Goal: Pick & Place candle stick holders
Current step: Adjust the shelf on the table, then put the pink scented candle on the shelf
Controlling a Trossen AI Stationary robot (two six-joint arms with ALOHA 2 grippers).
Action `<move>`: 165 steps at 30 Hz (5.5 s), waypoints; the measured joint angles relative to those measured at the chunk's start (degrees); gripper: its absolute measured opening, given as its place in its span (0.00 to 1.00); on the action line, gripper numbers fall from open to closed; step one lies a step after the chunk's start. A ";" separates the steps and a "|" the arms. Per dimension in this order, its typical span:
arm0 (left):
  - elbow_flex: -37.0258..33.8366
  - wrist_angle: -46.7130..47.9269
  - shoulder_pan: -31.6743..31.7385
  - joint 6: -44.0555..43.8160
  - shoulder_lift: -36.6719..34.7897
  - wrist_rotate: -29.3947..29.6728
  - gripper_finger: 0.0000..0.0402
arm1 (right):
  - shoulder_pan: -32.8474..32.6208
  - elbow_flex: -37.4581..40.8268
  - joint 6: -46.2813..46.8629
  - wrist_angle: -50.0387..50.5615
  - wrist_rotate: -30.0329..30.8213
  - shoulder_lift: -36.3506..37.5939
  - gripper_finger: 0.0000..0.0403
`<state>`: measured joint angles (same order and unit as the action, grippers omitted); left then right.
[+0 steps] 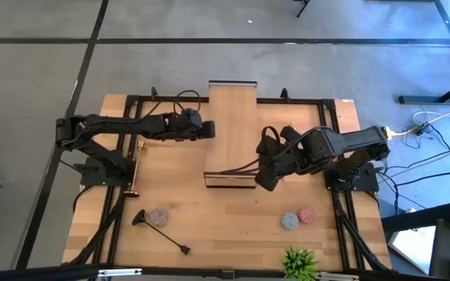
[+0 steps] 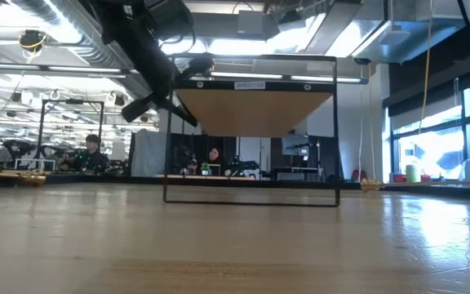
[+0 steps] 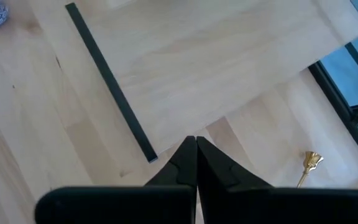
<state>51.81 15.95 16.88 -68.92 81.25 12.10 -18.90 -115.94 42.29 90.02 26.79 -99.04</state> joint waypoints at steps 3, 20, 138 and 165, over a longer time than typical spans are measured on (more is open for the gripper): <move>0.00 -0.27 0.22 -0.34 0.00 0.02 0.00 | 0.00 0.00 -0.63 -0.02 -0.82 0.00 0.00; 0.02 15.58 -5.30 2.21 -12.62 2.92 0.00 | -0.62 0.02 -6.58 -12.30 -21.81 -5.26 0.00; -0.02 4.37 -45.66 16.10 -21.99 -2.67 0.01 | -31.82 10.34 37.09 0.02 -32.19 -10.12 0.00; -0.02 0.52 -45.69 16.12 -21.99 2.84 0.01 | -18.16 15.39 45.54 -0.01 -29.60 -10.10 0.37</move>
<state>51.79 16.47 -28.81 -52.80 59.27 14.94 -37.06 -100.55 87.83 90.01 -2.82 -109.14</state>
